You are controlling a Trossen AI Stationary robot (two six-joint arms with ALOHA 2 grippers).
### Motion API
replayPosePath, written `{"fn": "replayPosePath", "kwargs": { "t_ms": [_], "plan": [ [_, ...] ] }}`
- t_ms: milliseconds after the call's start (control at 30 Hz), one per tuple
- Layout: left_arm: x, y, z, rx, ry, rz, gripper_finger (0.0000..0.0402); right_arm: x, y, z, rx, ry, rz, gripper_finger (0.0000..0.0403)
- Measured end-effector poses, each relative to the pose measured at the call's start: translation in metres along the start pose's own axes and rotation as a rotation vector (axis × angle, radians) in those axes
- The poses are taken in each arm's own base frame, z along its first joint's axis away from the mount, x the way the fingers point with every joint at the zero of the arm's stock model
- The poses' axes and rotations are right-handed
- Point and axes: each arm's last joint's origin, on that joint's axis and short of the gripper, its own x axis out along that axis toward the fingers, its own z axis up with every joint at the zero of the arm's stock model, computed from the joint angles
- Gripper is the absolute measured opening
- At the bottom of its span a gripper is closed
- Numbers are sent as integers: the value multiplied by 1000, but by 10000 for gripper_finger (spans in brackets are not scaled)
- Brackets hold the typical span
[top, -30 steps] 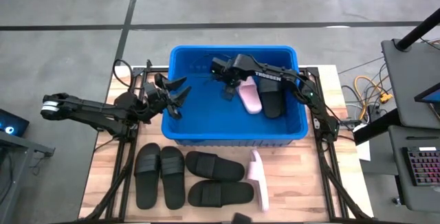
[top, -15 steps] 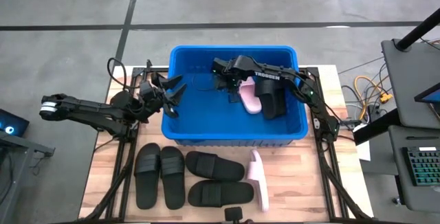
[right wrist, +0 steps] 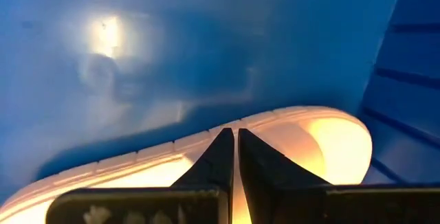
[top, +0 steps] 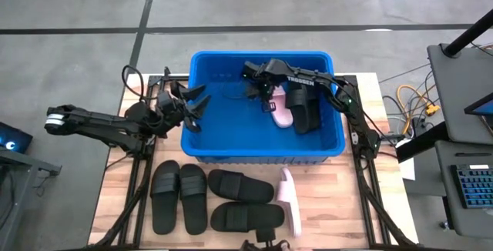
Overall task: Pick and place slides into bin
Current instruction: Put the pink slide into the blue container, then adjust the black slide in the blue container
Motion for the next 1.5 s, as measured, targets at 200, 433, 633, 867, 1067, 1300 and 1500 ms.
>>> {"fn": "replayPosePath", "kwargs": {
  "t_ms": [200,433,633,867,1067,1300,1500],
  "plan": [
    [1,0,-2,2,5,0,185,15,-1,-11,33,97,-43,12],
    [1,0,-2,4,9,9,185,17,-3,-18,165,129,-53,12],
    [1,0,-2,-2,9,9,185,2,-12,-11,252,87,-103,13],
    [1,0,-2,-3,8,9,185,-41,-17,-7,341,58,-108,13],
    [1,0,-2,-2,8,9,185,-75,-1,-16,340,157,25,44],
    [1,0,-3,0,12,9,185,-104,23,-11,307,79,38,153],
    [0,0,-4,8,27,8,185,-135,49,-14,288,7,55,242]
  ]
}}
